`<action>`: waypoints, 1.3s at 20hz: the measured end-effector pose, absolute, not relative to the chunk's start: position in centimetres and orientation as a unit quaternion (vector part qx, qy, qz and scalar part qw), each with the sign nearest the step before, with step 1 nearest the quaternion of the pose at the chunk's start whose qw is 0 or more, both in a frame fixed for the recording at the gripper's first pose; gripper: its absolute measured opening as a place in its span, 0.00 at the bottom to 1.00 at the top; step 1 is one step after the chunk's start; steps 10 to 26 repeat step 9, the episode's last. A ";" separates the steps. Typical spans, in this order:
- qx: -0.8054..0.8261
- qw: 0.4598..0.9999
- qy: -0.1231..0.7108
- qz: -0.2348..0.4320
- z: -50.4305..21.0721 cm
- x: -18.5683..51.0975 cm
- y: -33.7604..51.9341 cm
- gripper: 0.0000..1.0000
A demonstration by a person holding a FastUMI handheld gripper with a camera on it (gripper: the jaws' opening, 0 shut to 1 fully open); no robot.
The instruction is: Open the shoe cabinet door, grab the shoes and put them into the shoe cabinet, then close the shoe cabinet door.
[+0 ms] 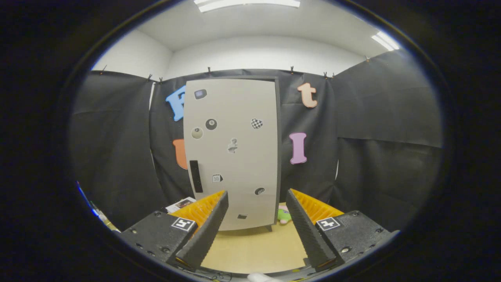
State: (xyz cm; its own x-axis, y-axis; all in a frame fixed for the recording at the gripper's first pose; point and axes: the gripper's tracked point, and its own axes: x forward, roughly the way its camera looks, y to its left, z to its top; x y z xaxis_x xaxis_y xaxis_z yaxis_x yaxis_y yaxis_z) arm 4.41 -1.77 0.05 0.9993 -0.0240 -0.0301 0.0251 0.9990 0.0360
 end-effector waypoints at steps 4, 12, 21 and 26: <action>0.012 1.000 0.020 -0.011 -0.2 4.9 -1.5 0.97; 0.005 1.000 0.018 -0.010 0.0 5.1 -1.2 0.98; 0.005 1.000 0.018 -0.010 0.0 5.1 -1.2 0.98; 0.005 1.000 0.018 -0.010 0.0 5.1 -1.2 0.98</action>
